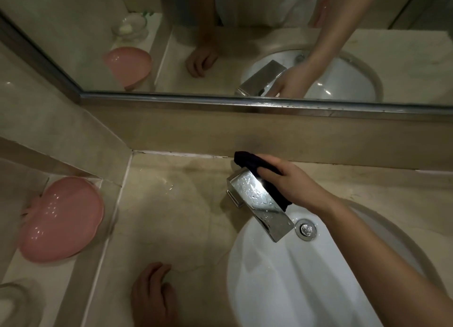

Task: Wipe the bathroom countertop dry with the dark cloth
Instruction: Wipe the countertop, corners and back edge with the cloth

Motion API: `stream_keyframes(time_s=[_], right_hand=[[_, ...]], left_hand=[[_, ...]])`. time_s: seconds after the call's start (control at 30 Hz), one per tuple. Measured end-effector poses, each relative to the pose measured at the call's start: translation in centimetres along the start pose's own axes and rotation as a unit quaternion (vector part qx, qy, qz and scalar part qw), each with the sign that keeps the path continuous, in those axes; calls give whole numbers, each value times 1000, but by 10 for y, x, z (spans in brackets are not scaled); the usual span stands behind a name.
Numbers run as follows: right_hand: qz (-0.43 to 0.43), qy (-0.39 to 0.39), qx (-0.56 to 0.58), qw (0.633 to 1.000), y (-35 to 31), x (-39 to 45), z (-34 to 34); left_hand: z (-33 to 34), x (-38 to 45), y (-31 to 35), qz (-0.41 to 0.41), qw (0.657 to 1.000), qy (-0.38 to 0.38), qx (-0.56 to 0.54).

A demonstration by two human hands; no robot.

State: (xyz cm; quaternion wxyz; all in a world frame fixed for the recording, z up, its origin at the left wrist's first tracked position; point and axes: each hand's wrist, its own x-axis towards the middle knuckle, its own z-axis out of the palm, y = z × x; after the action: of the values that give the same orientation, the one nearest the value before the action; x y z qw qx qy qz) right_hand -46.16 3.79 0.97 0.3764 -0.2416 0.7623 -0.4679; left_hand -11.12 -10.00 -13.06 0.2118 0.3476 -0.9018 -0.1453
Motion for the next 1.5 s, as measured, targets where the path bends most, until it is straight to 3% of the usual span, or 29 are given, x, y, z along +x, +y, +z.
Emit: stream_keyframes(time_s=[0.1,0.23,0.4,0.5,0.6,0.73,0.93,1.17,1.27,1.4,1.5], right_hand=[[-65,15,-76,995,2,-2,-2],[-85,18,-85,993,8,-21,-19],[-4,82,71,994,11,-37,-13],[41,83,91,992,-1,-23,-7],[67,36,27,997,-13,-15,-1],[47,51,-143,987,-7,-25,-1],[33,90,-207,974,-9,-31,6],[55,53,-187,979,-10,-46,0],[42,89,-122,988,-8,-73,1],[1,167,52,985,-14,-94,14],[-93,187,7,978,-15,-93,34]], left_hand=[[0,0,0,1,1000,2,-1],[-2,1,3,0,1000,3,-3],[-4,0,3,-8,1000,-4,-6],[-3,1,4,-14,1000,-2,-12],[-3,-1,4,-22,1000,-7,-11],[-2,-3,2,-21,1000,-9,-4],[-2,-4,2,-22,1000,-3,1],[-3,-3,1,-16,1000,-7,-8],[-6,-3,4,-16,1000,-13,-18],[-9,-3,5,-17,999,-22,-27],[-9,-3,8,-32,999,-24,-29]])
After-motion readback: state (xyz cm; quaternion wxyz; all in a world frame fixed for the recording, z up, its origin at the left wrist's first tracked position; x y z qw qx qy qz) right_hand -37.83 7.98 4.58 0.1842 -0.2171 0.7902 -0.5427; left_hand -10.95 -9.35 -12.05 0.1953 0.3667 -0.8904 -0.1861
